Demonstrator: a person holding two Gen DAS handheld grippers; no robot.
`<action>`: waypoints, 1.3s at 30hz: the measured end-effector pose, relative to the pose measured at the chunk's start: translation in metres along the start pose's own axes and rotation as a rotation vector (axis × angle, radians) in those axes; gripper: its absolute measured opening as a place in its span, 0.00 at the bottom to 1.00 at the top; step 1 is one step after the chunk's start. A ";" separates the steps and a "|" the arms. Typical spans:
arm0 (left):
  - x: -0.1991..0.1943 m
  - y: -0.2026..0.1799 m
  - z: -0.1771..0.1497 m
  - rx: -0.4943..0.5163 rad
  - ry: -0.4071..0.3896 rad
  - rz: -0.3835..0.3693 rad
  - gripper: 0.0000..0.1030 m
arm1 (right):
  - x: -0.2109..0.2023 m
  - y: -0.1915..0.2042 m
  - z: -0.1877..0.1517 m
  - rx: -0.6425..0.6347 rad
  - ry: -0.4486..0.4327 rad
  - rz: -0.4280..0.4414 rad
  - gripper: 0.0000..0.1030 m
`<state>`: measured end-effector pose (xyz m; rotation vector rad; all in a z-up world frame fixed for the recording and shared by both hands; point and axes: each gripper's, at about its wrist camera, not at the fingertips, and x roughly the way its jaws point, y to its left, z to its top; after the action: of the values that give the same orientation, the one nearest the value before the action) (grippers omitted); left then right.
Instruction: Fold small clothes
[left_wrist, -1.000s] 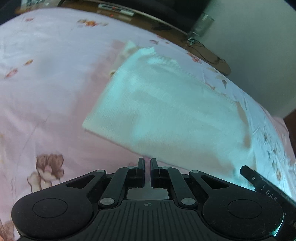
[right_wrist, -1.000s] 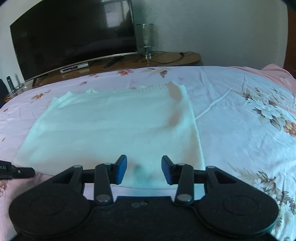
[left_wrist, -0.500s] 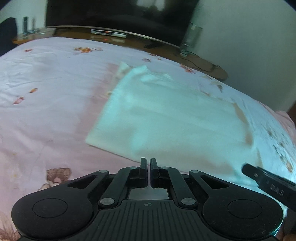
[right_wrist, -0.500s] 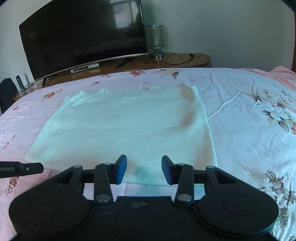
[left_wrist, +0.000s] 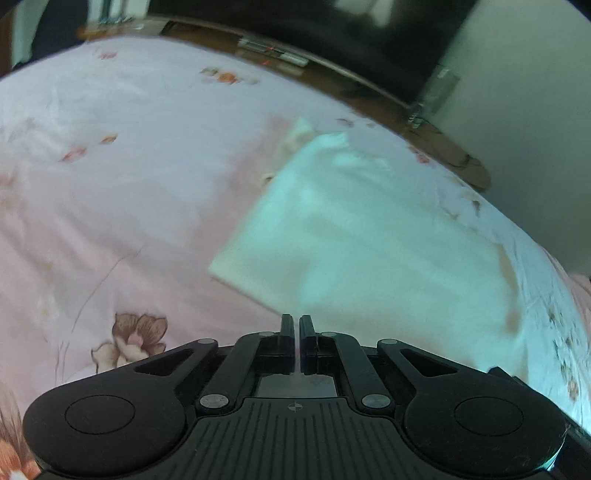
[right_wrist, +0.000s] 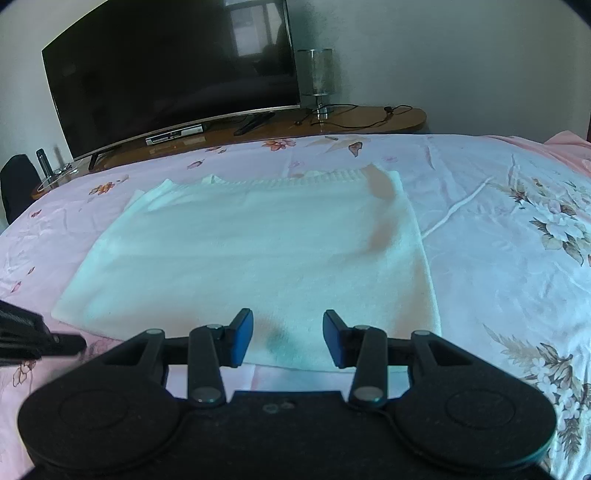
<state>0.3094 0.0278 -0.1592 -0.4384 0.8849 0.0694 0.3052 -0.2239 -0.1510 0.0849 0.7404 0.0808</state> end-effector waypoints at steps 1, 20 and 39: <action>-0.001 -0.002 0.000 0.012 -0.009 0.000 0.00 | 0.000 0.000 -0.001 0.002 0.001 0.001 0.40; 0.031 0.039 0.016 -0.260 -0.019 0.023 0.80 | 0.004 0.004 0.001 -0.013 -0.005 0.004 0.40; 0.103 0.019 0.038 -0.479 -0.088 -0.211 0.50 | 0.054 0.025 0.029 -0.049 -0.024 0.051 0.40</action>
<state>0.3989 0.0483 -0.2235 -0.9662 0.7272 0.1062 0.3635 -0.1947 -0.1630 0.0582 0.7118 0.1460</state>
